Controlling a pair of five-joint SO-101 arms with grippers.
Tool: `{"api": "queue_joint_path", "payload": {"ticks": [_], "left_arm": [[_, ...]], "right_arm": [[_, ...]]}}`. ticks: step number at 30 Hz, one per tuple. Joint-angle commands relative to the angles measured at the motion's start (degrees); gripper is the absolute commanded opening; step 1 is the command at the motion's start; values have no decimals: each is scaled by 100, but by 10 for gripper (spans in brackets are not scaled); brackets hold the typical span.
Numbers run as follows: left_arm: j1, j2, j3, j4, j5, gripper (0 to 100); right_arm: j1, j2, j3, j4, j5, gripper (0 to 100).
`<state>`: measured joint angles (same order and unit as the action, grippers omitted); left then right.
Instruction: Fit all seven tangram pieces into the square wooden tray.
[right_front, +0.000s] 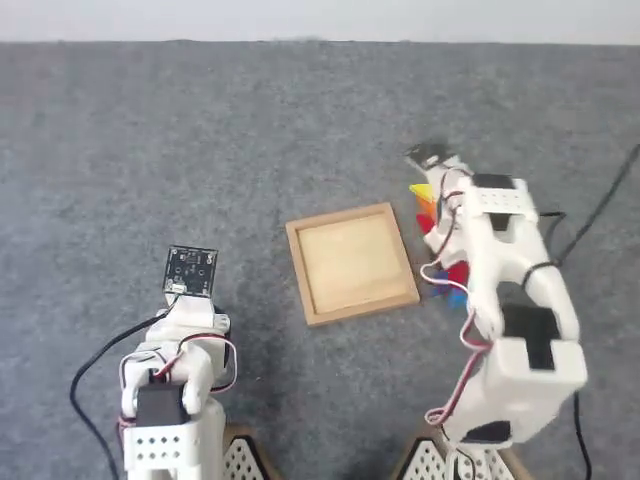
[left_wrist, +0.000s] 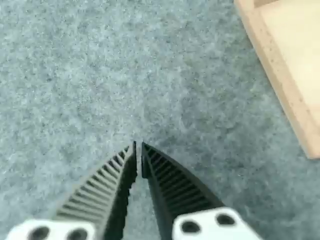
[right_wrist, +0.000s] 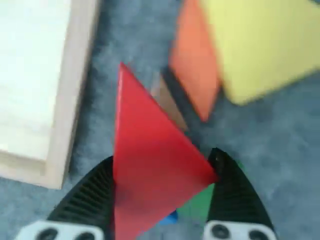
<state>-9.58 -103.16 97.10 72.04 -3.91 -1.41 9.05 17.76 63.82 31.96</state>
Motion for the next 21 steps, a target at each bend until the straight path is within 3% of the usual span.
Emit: {"api": "queue_joint_path", "payload": {"ticks": [1, 11, 21], "left_arm": [[26, -97, -57, 18, -9, 21], [26, -97, -57, 18, -9, 21], [26, -97, -57, 18, -9, 21]], "right_arm": [[57, -980, -44, 259, -202, 102], [4, -2659, 923, -66, -404, 101], [-1270, -2835, 818, -57, -387, 100]]}}
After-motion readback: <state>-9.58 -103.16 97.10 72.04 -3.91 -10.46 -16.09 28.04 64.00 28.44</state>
